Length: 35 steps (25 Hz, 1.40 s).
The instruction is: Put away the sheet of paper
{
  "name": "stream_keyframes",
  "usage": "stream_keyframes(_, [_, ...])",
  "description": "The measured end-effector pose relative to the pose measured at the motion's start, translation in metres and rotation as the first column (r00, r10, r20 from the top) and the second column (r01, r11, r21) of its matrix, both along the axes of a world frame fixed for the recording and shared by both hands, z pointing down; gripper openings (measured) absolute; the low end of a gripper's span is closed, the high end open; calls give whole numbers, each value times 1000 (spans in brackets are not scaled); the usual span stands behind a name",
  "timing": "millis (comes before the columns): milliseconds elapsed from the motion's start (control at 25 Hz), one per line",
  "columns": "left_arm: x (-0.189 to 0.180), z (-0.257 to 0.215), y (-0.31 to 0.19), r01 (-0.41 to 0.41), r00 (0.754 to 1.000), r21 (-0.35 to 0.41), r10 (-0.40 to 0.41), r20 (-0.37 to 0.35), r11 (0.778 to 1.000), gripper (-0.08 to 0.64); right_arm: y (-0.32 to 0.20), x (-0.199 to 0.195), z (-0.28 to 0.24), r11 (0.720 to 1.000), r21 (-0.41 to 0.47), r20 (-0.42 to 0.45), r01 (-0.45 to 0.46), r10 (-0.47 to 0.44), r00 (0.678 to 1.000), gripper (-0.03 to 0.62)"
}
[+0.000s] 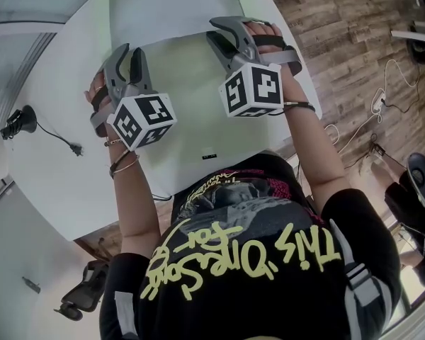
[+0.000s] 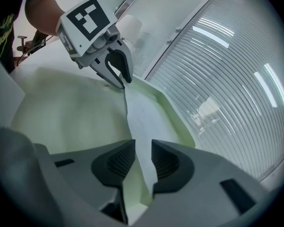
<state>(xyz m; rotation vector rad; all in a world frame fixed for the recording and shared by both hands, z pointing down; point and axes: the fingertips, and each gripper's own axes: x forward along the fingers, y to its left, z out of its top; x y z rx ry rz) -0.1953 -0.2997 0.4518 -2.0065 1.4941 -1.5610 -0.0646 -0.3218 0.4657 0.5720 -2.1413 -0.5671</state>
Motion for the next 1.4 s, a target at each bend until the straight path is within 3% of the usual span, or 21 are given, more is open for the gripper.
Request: stream_keyframes(1400, [15,-23,50,69,995,66,-64,-81,995,95,48,13,-24,1000,4,81,-26,25,996,106])
